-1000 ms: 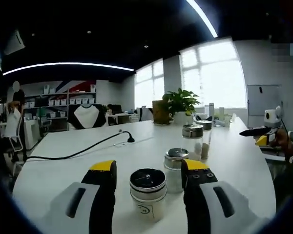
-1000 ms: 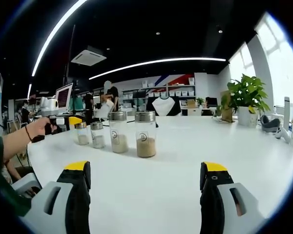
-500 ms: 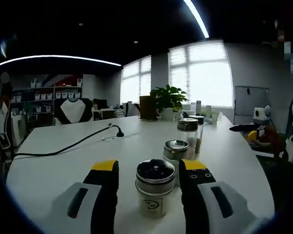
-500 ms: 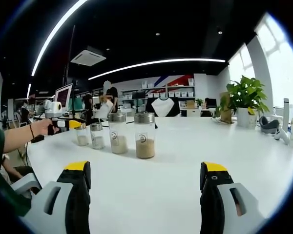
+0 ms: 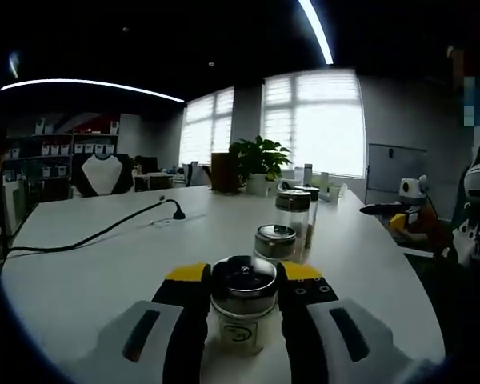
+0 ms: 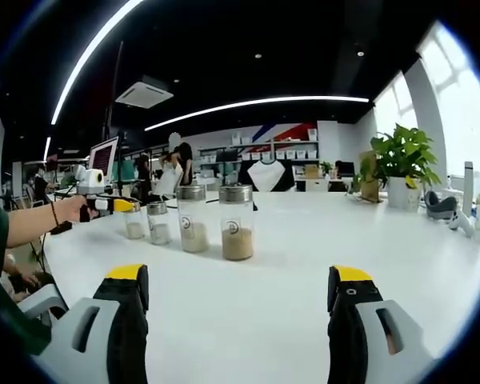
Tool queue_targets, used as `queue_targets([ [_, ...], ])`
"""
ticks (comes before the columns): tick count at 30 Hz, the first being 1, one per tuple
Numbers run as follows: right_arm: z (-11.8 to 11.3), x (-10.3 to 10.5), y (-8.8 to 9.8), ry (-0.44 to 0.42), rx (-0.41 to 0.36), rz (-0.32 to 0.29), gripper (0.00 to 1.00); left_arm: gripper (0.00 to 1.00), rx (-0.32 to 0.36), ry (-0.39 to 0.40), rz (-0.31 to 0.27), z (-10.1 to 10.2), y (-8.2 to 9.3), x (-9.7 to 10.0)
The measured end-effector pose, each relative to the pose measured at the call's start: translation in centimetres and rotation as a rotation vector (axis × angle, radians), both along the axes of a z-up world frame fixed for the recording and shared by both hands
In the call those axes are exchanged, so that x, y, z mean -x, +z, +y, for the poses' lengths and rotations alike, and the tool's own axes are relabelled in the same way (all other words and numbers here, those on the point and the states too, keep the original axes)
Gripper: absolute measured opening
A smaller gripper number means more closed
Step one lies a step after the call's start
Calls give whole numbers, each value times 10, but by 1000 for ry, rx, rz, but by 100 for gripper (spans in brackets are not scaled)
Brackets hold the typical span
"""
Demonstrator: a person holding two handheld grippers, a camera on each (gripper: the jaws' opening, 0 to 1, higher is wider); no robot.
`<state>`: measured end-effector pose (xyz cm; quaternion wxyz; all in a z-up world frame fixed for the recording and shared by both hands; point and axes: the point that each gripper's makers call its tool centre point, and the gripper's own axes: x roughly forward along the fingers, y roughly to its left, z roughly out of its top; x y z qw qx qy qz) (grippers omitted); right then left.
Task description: Rotate the seasoning bottle until the label or dispensing opening points toward the visible target arrow and the bottle remains upright within the marked orientation range
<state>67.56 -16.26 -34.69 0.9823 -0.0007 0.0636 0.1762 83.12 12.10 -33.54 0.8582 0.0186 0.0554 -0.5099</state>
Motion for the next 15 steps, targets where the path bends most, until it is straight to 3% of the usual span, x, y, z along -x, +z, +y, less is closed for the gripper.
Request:
queue_targets([
  [15,0,1,1,-1,-2,-2,95,34,-12,17,-5,0,0,-2],
])
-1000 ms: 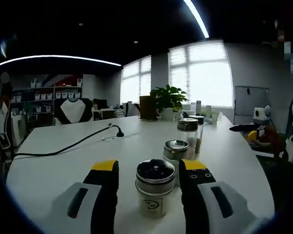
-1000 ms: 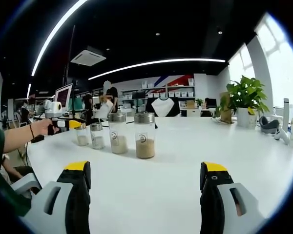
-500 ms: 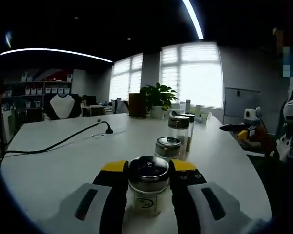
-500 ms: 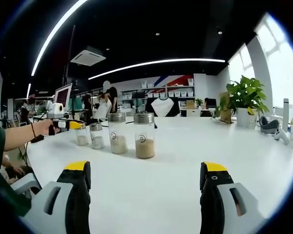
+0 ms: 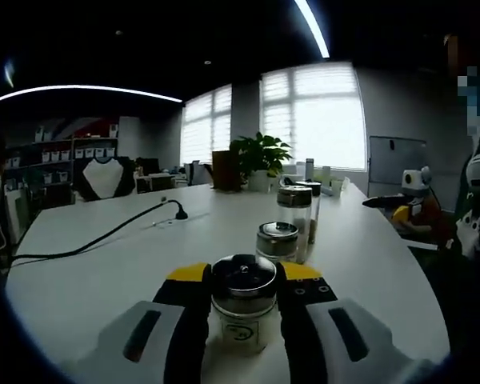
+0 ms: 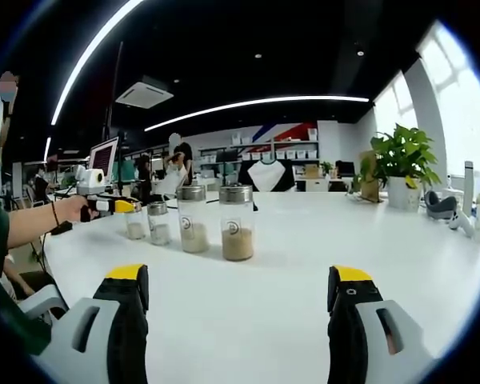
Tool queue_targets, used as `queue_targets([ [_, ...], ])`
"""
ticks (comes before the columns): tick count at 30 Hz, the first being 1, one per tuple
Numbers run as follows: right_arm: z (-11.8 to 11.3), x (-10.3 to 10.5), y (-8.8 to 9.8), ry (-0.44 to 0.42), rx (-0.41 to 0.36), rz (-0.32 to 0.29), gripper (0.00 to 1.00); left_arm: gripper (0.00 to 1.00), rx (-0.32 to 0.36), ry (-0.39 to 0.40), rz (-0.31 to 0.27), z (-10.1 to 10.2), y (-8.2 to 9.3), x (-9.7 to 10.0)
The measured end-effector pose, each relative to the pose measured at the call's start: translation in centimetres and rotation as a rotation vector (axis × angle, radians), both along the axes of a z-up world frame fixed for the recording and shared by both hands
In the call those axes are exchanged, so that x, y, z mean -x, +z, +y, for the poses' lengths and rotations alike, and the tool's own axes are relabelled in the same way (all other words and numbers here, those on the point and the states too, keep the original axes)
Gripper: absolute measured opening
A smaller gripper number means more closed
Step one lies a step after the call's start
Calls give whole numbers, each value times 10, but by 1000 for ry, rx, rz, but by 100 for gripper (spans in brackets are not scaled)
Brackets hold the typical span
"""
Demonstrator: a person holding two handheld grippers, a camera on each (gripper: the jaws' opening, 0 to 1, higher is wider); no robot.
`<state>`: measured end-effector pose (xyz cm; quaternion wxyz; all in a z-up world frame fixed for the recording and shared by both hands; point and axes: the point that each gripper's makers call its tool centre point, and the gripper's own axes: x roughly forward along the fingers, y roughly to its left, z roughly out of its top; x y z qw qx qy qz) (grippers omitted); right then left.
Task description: Rotate the seasoning bottle until the label or dispensing opening points toward the visible target arrow and the bottle remains upright within the marked orientation range
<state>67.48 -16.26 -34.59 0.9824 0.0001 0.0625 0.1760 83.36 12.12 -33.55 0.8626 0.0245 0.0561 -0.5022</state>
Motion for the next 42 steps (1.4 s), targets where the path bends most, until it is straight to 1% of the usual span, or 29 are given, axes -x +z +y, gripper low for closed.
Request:
queue_targets([
  [11,-1,-1,0,-1,-2,1,95,34,8,13,5,1,-1,-2],
  [19,-1,0,0,1,-2,0,95,34,0,41,9,-1,-1,0],
  [36,-2,0,1,-2,-4,-2,95,34,4,135,11,3,-1,-3],
  [42,-3,-1,1,-2,-4,-3,95,34,18,186,11,5,-1,-6],
])
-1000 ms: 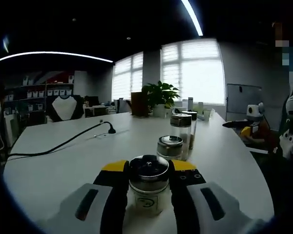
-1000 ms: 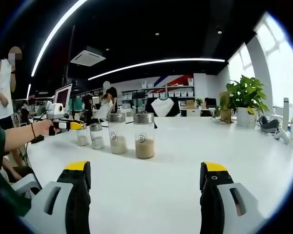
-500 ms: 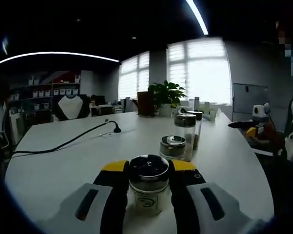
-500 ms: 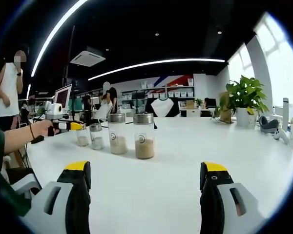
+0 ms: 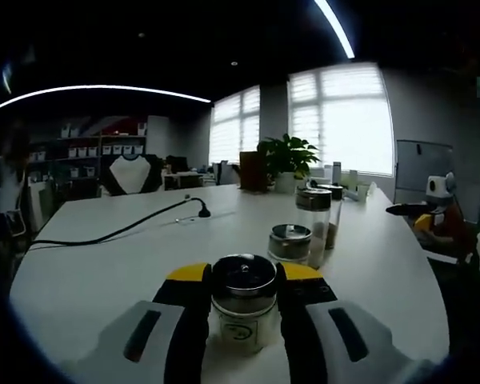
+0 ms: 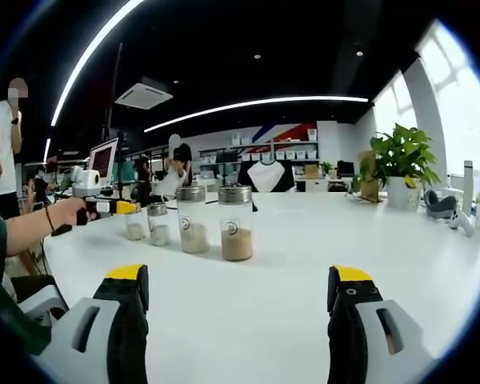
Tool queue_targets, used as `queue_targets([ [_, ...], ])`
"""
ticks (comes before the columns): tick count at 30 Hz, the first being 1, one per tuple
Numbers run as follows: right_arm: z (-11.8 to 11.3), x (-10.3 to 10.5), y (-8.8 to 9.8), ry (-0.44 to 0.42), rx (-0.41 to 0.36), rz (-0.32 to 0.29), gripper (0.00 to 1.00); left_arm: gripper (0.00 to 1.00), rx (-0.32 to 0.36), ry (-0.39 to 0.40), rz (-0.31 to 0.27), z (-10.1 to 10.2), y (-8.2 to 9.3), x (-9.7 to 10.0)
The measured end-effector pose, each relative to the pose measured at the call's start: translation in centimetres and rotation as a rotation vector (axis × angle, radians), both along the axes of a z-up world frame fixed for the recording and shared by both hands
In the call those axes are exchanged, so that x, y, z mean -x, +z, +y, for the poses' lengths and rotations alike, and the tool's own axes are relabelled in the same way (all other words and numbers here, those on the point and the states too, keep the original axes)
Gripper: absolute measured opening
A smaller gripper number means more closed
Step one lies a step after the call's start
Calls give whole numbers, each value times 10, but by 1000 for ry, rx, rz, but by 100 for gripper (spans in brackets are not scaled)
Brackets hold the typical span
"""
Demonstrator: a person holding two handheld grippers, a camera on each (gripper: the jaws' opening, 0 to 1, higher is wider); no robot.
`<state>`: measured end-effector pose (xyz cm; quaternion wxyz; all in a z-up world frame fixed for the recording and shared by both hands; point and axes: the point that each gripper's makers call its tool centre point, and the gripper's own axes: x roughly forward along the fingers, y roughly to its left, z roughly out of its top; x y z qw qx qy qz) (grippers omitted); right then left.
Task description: Rotate the seasoning bottle until the label or dispensing opening points toward the visible target arrow and the bottle remains upright within the marked orientation range
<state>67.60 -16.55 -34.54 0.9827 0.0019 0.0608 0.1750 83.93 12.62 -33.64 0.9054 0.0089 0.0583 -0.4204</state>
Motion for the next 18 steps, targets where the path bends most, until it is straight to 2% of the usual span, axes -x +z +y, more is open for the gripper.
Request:
queue_targets([
  [18,0,1,0,-1,-3,0,95,34,41,146,10,4,-1,-4],
])
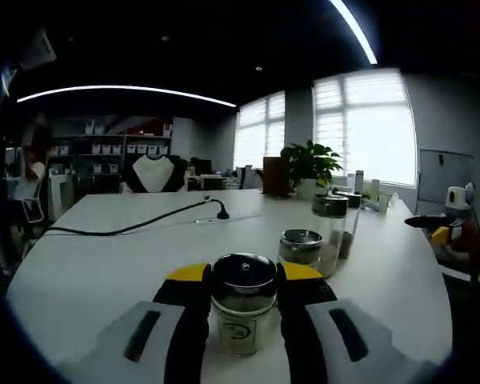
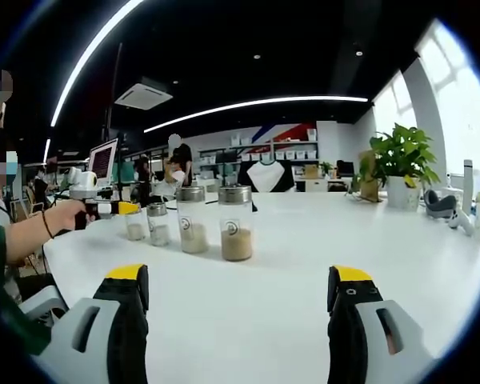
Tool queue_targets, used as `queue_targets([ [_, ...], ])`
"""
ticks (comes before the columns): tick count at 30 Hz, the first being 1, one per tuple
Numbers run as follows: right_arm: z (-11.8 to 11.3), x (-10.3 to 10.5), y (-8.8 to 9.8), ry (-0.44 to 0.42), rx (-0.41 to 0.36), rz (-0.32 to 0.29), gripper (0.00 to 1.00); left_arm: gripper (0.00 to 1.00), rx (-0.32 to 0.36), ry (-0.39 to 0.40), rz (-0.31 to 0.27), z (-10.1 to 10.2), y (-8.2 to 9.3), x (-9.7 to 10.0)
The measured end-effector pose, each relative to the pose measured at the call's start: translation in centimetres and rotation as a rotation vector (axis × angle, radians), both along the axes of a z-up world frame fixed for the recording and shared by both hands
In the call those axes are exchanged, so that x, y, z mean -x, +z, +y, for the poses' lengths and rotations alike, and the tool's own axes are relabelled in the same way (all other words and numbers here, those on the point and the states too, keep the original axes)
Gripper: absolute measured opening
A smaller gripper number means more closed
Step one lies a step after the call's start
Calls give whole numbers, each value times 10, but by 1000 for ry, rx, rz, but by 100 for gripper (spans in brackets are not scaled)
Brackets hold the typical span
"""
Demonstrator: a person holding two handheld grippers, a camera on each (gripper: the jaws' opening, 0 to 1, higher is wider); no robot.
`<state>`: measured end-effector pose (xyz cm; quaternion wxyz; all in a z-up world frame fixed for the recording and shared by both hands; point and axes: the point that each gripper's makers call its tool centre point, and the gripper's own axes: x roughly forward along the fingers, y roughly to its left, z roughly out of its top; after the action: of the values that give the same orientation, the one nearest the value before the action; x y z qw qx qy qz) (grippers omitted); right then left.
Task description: Rotate the seasoning bottle until the label or dispensing opening points toward the visible target arrow and the bottle remains upright within the marked orientation range
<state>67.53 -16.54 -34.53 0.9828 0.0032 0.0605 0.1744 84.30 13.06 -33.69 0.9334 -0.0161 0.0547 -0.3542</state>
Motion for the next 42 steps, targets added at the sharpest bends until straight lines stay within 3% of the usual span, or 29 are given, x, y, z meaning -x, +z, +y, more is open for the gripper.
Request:
queue_targets([
  [28,-5,0,6,-14,10,-28,97,34,26,215,-35,4,0,-2],
  [35,-4,0,2,-17,11,-17,96,34,25,281,-68,3,1,-2],
  [42,-3,-1,0,-17,10,-13,96,34,19,288,-89,2,1,0],
])
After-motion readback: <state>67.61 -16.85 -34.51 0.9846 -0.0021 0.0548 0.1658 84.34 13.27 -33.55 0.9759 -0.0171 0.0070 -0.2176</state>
